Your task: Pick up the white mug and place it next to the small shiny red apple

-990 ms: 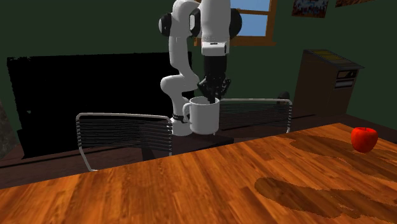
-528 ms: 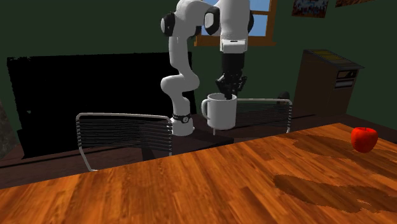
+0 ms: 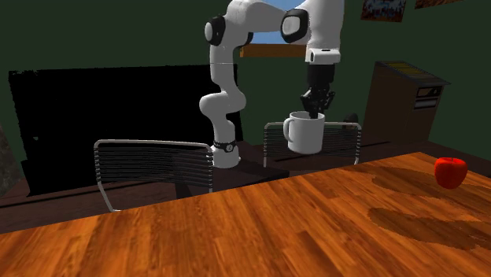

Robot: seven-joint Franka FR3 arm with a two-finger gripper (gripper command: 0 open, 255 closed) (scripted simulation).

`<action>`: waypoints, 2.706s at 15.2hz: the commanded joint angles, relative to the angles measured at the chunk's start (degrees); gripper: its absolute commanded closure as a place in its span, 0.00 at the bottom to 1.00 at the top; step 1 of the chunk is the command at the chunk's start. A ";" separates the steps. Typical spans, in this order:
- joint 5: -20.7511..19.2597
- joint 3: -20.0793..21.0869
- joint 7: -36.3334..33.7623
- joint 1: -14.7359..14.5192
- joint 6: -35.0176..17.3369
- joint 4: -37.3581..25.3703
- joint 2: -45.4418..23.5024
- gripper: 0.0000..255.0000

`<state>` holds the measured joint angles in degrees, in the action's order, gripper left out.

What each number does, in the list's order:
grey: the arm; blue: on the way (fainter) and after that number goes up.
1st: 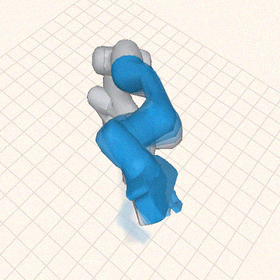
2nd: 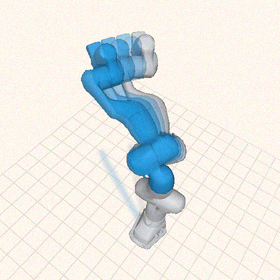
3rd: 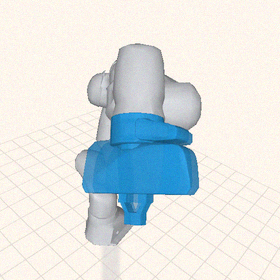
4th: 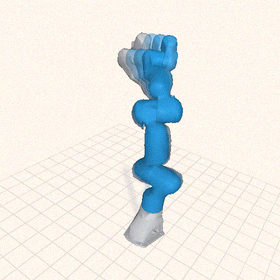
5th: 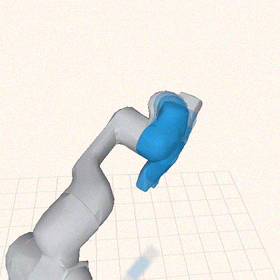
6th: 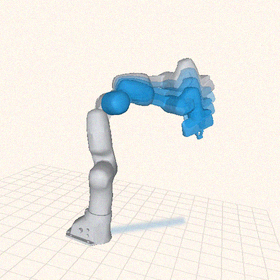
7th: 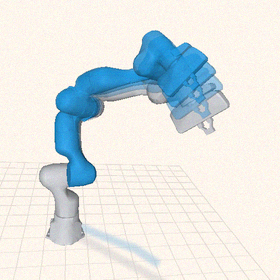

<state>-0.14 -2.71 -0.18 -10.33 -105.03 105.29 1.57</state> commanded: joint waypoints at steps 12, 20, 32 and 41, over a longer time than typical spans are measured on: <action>-1.19 7.48 -16.22 -8.53 3.34 -15.84 -12.60 1.00; -3.52 10.17 -24.83 -14.97 9.37 -34.95 -25.92 1.00; -4.99 10.77 -28.96 -18.97 8.53 -43.19 -35.12 1.00; -5.00 10.74 -29.21 -18.55 1.18 -35.15 -34.45 1.00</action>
<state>-5.14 8.05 -29.43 -28.97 -102.98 69.32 -32.89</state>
